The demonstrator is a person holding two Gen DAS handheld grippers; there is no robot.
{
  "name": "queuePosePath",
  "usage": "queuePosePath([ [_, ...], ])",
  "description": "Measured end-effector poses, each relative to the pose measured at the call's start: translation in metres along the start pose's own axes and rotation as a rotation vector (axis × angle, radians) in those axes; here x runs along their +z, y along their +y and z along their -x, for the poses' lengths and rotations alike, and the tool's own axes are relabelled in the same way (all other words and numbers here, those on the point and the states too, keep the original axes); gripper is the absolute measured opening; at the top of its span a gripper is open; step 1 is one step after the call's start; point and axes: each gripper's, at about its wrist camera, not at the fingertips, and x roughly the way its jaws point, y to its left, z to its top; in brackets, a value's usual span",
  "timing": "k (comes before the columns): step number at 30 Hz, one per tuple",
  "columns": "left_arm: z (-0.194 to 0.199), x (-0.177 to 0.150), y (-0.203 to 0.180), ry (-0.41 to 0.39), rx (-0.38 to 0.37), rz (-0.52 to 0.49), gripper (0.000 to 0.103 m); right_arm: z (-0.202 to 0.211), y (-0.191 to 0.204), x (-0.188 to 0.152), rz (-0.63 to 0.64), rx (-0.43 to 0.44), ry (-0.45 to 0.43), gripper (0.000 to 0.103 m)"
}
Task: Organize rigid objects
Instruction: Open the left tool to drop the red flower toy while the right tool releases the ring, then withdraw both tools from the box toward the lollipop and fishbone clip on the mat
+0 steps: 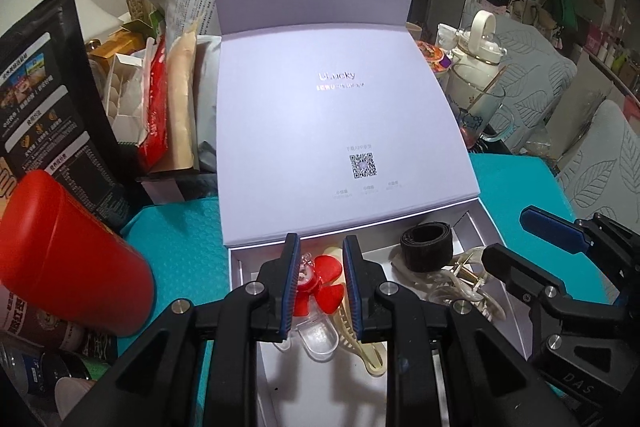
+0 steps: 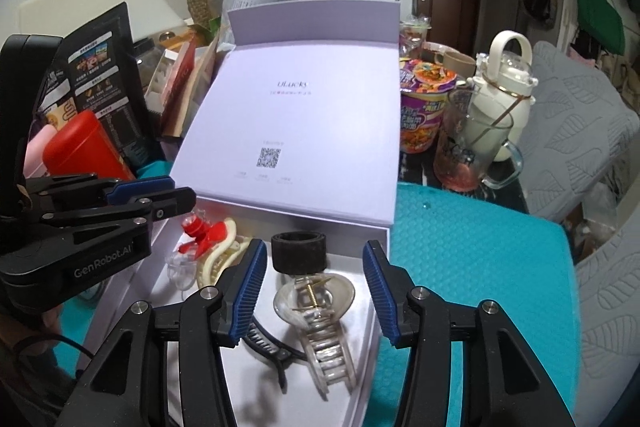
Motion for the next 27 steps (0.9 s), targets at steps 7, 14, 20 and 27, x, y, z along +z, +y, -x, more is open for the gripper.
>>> queuePosePath([
  [7,0.033,0.002,0.002,-0.054,-0.031,0.003,0.021,0.021,0.005,0.003,0.009,0.004,-0.041,0.05],
  [14,0.075,0.004,0.002,-0.15,-0.057,0.021,0.021,0.057,0.017,0.006,0.039,0.011,-0.121,0.052],
  [20,0.099,0.001,0.001,-0.176,-0.045,0.005,0.021,0.085,0.027,0.004,0.045,0.012,-0.161,0.053],
  [27,0.126,-0.015,0.002,-0.195,-0.045,-0.006,0.021,0.117,0.036,-0.005,0.059,-0.002,-0.191,0.053],
])
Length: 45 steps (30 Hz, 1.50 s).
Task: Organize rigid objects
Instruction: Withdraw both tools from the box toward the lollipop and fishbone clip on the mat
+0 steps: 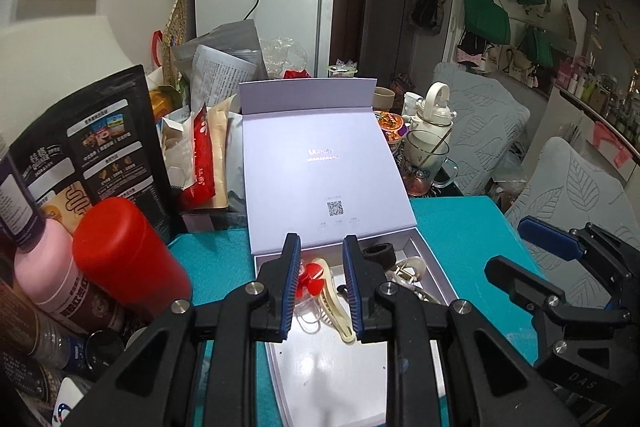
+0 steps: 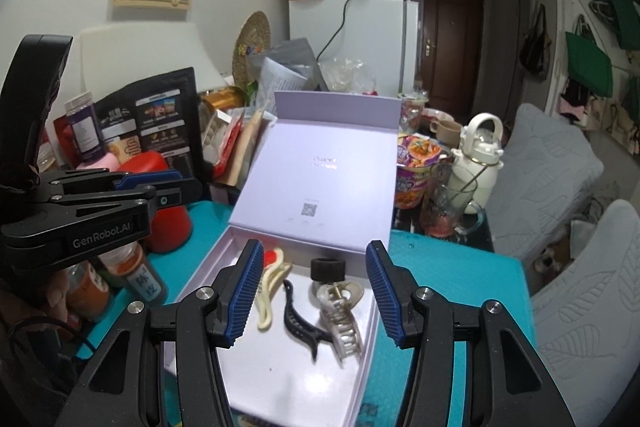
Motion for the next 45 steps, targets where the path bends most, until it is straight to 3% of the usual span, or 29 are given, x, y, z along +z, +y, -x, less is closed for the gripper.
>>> queuePosePath([
  [9,0.04,-0.024,-0.007,-0.017,0.013,-0.032,0.022,0.035,0.016,-0.014,0.019,-0.006,-0.023,0.056],
  [11,0.047,-0.032,-0.008,-0.003,0.037,-0.033,0.051,0.042,0.019,-0.019,0.021,-0.01,-0.025,0.056],
  [12,0.05,-0.036,-0.008,-0.002,0.038,-0.039,0.095,0.046,0.02,-0.023,0.019,-0.012,-0.027,0.056],
  [13,0.055,-0.041,-0.007,-0.018,0.035,-0.039,0.103,0.05,0.02,-0.026,0.013,-0.014,-0.028,0.057],
  [33,0.086,-0.094,-0.012,0.014,0.024,-0.038,0.103,0.092,0.026,-0.074,-0.039,-0.045,-0.011,0.058],
  [45,0.083,-0.128,-0.017,0.043,0.006,-0.049,0.103,0.086,0.033,-0.106,-0.048,-0.027,0.05,0.059],
])
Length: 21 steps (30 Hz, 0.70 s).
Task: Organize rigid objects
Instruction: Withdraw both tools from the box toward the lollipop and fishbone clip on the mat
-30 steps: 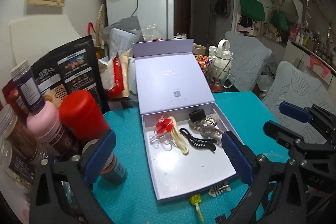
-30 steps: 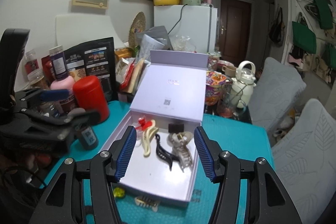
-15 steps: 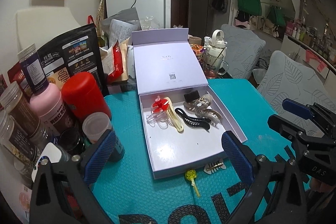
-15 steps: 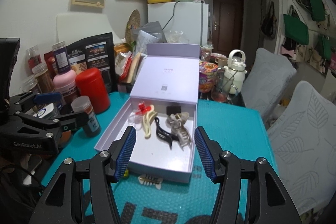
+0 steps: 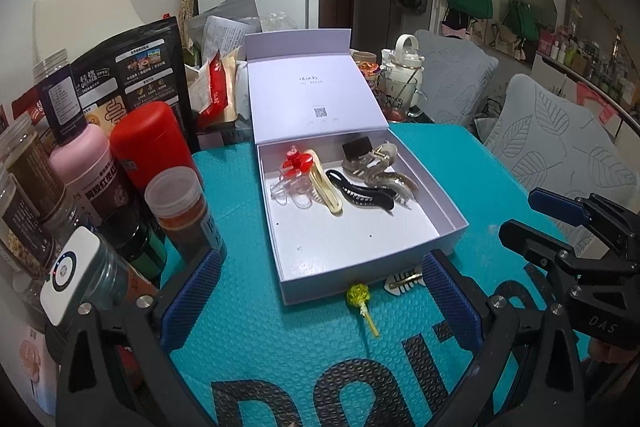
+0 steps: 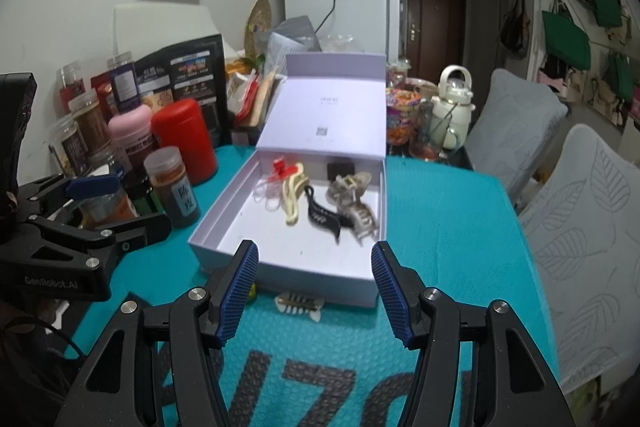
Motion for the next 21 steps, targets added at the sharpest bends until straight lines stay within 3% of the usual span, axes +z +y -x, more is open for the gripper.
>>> queuePosePath([
  [10,-0.021,-0.02,-0.002,0.052,-0.052,-0.017,0.103,-0.025,0.003,-0.02,-0.014,0.019,0.069,0.065],
  [21,-0.054,-0.036,0.002,0.134,-0.057,-0.01,0.103,-0.055,0.0,-0.036,-0.034,-0.002,0.114,0.07],
])
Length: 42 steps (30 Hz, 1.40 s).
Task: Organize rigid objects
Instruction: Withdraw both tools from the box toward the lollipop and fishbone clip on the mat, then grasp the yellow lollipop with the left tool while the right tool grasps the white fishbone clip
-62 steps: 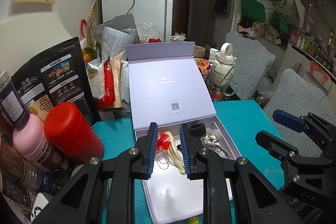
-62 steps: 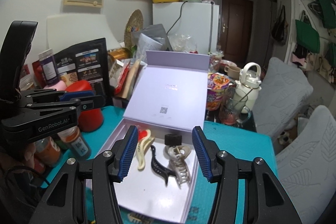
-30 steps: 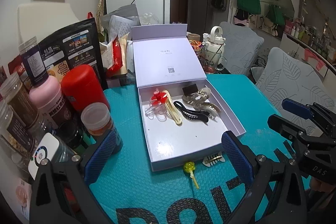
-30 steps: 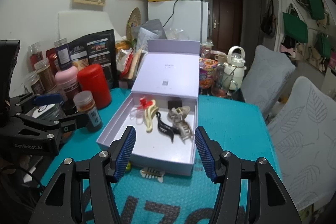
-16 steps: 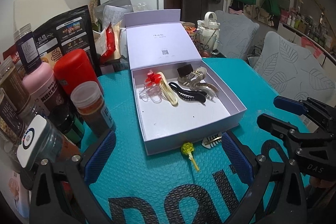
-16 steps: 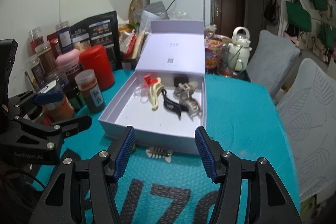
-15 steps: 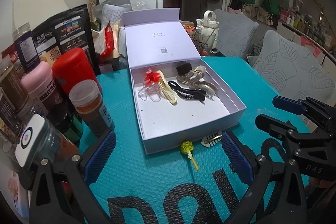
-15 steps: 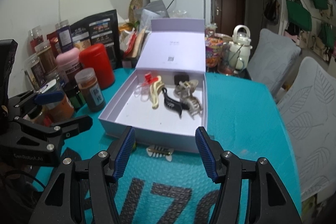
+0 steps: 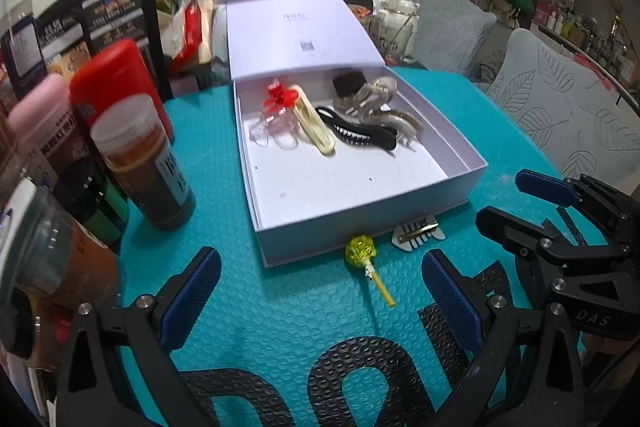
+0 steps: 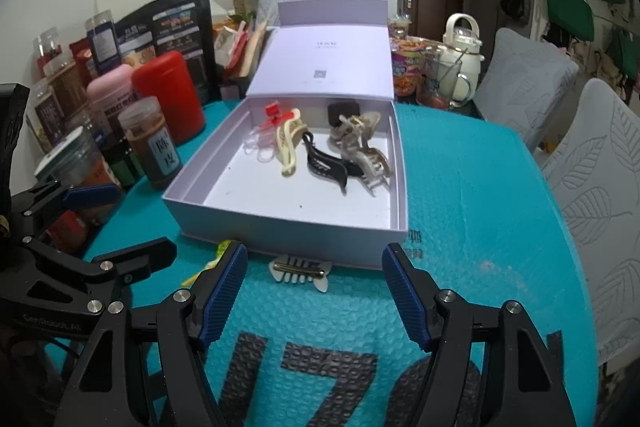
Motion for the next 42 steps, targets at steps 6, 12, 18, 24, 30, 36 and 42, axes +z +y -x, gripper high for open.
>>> queuePosePath([
  [6,-0.019,-0.005,0.003,0.059,0.004,0.005,0.103,-0.024,-0.003,-0.006,-0.015,-0.004,0.059,0.07],
  [12,-0.034,-0.009,0.006,0.096,0.013,-0.01,0.103,-0.052,-0.002,-0.012,-0.01,-0.006,0.125,0.07],
  [18,-0.041,-0.01,0.013,0.116,-0.008,-0.005,0.103,-0.075,0.002,-0.014,-0.004,-0.002,0.178,0.07],
  [24,-0.043,-0.013,0.017,0.129,-0.036,-0.005,0.103,-0.088,0.007,-0.014,0.008,-0.013,0.209,0.072],
  [30,-0.032,-0.01,0.015,0.081,-0.047,-0.022,0.103,-0.09,0.018,-0.018,0.037,-0.061,0.169,0.071],
  [36,-0.033,-0.005,0.009,0.076,-0.046,-0.04,0.103,-0.086,0.016,-0.019,0.033,-0.043,0.144,0.056],
  [42,-0.037,-0.004,0.007,0.093,-0.062,-0.022,0.103,-0.08,0.008,-0.02,-0.004,-0.009,0.133,0.056],
])
